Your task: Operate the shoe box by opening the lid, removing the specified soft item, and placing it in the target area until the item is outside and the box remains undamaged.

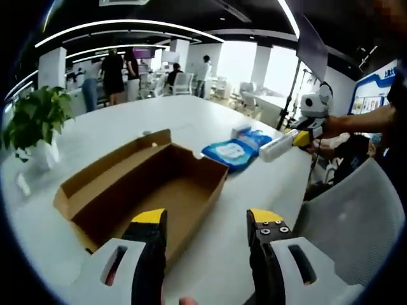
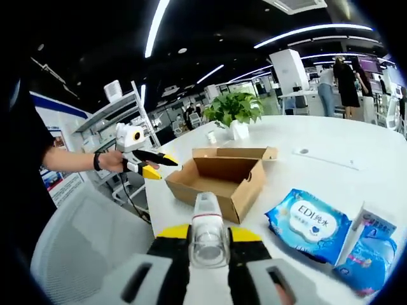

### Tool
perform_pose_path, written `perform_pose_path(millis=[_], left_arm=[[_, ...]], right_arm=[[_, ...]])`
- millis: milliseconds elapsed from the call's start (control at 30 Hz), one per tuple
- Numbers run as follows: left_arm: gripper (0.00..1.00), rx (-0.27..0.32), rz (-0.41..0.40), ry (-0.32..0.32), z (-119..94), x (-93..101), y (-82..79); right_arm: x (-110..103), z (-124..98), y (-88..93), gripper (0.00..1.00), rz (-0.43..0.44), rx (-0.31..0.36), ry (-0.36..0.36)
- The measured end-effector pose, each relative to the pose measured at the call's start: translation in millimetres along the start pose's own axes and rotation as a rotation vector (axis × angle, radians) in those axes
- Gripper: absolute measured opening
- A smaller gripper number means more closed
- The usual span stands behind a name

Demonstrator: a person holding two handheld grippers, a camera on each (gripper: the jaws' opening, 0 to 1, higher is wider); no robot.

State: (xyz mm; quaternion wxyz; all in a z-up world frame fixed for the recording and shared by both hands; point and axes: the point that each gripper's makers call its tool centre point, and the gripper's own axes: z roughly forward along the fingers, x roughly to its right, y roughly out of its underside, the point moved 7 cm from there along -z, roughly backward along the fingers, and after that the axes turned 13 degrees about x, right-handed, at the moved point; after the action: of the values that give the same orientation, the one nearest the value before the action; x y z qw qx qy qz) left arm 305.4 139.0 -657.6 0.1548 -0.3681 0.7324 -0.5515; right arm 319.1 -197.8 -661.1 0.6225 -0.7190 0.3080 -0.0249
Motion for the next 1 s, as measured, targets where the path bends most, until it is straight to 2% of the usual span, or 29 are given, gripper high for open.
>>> perform_pose_path(millis=[367, 533, 800, 1000], left_arm=[[0.51, 0.005, -0.02, -0.025, -2.9, 4.2, 7.8], [0.51, 0.006, -0.032, -0.035, -7.2, 5.1, 12.6], [0.51, 0.008, -0.052, -0.067, -17.1, -1.9, 19.5], [0.51, 0.015, -0.054, -0.079, -20.1, -2.8, 19.0]], right_arm=[[19.7, -2.9, -12.7, 0.17, -0.039, -0.046, -0.001], [29.8, -0.6, -14.5, 0.17, -0.062, -0.087, -0.009], [47.3, 4.2, -23.6, 0.17, -0.099, -0.132, -0.016], [61.9, 7.4, -28.6, 0.17, -0.136, -0.179, -0.021]])
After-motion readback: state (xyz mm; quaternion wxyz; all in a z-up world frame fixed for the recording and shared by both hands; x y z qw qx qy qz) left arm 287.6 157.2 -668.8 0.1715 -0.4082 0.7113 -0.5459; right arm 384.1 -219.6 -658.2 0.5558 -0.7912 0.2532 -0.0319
